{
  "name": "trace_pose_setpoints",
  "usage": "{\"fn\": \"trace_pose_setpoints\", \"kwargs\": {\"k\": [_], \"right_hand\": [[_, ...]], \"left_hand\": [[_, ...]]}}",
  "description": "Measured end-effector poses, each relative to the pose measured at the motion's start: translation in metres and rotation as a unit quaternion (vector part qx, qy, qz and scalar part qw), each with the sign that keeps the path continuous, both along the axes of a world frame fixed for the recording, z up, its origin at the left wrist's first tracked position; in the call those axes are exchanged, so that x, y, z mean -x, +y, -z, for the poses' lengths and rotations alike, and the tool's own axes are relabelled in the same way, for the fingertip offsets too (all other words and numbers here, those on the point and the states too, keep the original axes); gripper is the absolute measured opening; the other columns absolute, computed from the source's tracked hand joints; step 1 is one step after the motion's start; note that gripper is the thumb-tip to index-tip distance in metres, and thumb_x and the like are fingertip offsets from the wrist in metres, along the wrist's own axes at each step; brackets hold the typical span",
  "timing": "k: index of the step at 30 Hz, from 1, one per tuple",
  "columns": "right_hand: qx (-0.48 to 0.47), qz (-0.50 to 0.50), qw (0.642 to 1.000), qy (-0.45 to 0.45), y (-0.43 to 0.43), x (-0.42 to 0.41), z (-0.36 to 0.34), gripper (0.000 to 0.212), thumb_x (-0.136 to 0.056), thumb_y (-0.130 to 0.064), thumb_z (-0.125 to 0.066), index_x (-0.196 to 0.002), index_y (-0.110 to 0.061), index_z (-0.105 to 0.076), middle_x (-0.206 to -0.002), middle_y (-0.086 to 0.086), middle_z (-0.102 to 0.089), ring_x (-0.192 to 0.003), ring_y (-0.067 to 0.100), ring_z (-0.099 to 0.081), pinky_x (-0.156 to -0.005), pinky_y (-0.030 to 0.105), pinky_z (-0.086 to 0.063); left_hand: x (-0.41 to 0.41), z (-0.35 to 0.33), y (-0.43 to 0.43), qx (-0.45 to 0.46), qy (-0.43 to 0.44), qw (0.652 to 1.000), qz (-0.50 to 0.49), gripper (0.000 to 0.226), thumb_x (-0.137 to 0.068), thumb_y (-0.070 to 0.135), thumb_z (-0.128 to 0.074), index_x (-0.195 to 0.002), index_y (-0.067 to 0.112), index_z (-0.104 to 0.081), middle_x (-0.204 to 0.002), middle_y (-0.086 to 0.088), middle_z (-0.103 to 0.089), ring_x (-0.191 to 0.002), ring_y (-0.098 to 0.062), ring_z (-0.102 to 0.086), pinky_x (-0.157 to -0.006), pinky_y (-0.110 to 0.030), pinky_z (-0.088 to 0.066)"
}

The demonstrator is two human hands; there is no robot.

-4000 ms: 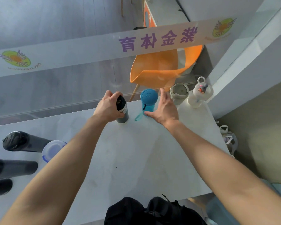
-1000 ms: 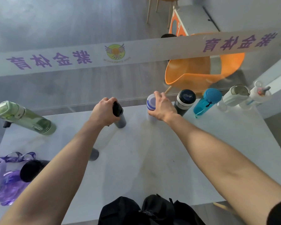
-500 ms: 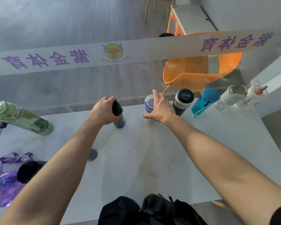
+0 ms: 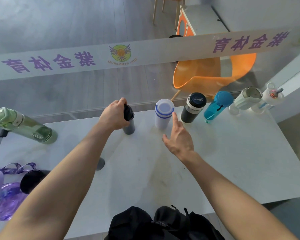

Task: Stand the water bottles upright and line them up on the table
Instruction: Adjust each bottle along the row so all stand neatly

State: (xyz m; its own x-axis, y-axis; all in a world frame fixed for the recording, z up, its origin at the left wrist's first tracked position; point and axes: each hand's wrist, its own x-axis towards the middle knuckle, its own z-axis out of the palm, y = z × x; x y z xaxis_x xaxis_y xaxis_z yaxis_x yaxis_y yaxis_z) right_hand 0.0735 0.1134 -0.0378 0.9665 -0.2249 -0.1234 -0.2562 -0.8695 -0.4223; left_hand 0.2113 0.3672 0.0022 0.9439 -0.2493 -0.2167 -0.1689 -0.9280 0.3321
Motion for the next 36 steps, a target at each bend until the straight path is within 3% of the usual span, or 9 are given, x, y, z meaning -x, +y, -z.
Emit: {"fn": "trace_pose_setpoints", "kwargs": {"k": [3,5,7,9,13,28,36], "right_hand": [[-0.004,0.016,1.0,-0.007,-0.001,-0.004,-0.003,0.099,-0.091,-0.04,-0.072,-0.169,-0.014,-0.018,-0.146,0.016,-0.056,-0.118,0.036,-0.066,-0.098,0.047,-0.057],[0.012,0.013,1.0,-0.004,-0.003,-0.006,-0.004,0.076,-0.092,-0.038,-0.07,-0.157,-0.012,-0.039,-0.136,0.016,-0.061,-0.114,0.036,-0.067,-0.094,0.045,-0.057],[0.04,-0.025,0.998,0.051,-0.003,-0.004,-0.003,0.05,-0.094,-0.037,-0.065,-0.137,-0.013,-0.056,-0.128,0.014,-0.065,-0.112,0.035,-0.067,-0.093,0.042,-0.056],[0.067,-0.093,0.982,0.152,0.001,0.001,0.004,0.045,-0.096,-0.037,-0.064,-0.135,-0.015,-0.061,-0.133,0.012,-0.066,-0.118,0.034,-0.067,-0.099,0.041,-0.055],[0.082,-0.172,0.951,0.243,0.012,0.006,0.019,0.047,-0.097,-0.033,-0.063,-0.14,-0.016,-0.062,-0.141,0.01,-0.065,-0.125,0.032,-0.066,-0.105,0.041,-0.054],[0.07,-0.196,0.945,0.254,0.013,0.001,0.023,0.049,-0.1,-0.038,-0.061,-0.144,-0.016,-0.058,-0.141,0.009,-0.064,-0.123,0.032,-0.065,-0.104,0.045,-0.054],[0.068,-0.193,0.943,0.262,0.013,0.006,0.023,0.05,-0.1,-0.038,-0.06,-0.145,-0.017,-0.057,-0.143,0.009,-0.064,-0.125,0.032,-0.064,-0.105,0.044,-0.053]], "left_hand": [[0.0,0.0,-0.003,0.001,0.003,1.0,0.005,0.073,-0.067,0.028,-0.089,-0.127,0.023,-0.047,-0.111,-0.003,-0.058,-0.102,-0.032,-0.059,-0.083,-0.05,-0.06],[0.0,0.001,-0.007,0.004,0.003,1.0,0.011,0.074,-0.068,0.029,-0.089,-0.129,0.023,-0.048,-0.111,-0.003,-0.057,-0.102,-0.032,-0.059,-0.083,-0.05,-0.06],[0.0,0.001,-0.012,0.007,0.002,1.0,0.015,0.073,-0.069,0.027,-0.088,-0.131,0.024,-0.049,-0.112,-0.002,-0.056,-0.103,-0.031,-0.058,-0.083,-0.049,-0.06],[-0.001,0.002,-0.016,0.012,0.0,1.0,0.02,0.074,-0.07,0.025,-0.088,-0.133,0.024,-0.05,-0.115,-0.002,-0.053,-0.104,-0.03,-0.058,-0.083,-0.048,-0.06],[-0.005,0.002,-0.023,0.024,-0.003,0.999,0.034,0.074,-0.072,0.02,-0.088,-0.137,0.025,-0.052,-0.119,-0.001,-0.05,-0.102,-0.029,-0.056,-0.083,-0.046,-0.06],[-0.013,0.007,-0.026,0.026,-0.004,0.998,0.056,0.076,-0.075,0.012,-0.086,-0.14,0.029,-0.051,-0.13,0.0,-0.049,-0.104,-0.027,-0.053,-0.083,-0.046,-0.061],[-0.018,0.005,-0.022,-0.002,-0.009,0.996,0.089,0.079,-0.076,0.007,-0.085,-0.144,0.028,-0.05,-0.129,-0.002,-0.051,-0.115,-0.027,-0.052,-0.084,-0.046,-0.059]]}}
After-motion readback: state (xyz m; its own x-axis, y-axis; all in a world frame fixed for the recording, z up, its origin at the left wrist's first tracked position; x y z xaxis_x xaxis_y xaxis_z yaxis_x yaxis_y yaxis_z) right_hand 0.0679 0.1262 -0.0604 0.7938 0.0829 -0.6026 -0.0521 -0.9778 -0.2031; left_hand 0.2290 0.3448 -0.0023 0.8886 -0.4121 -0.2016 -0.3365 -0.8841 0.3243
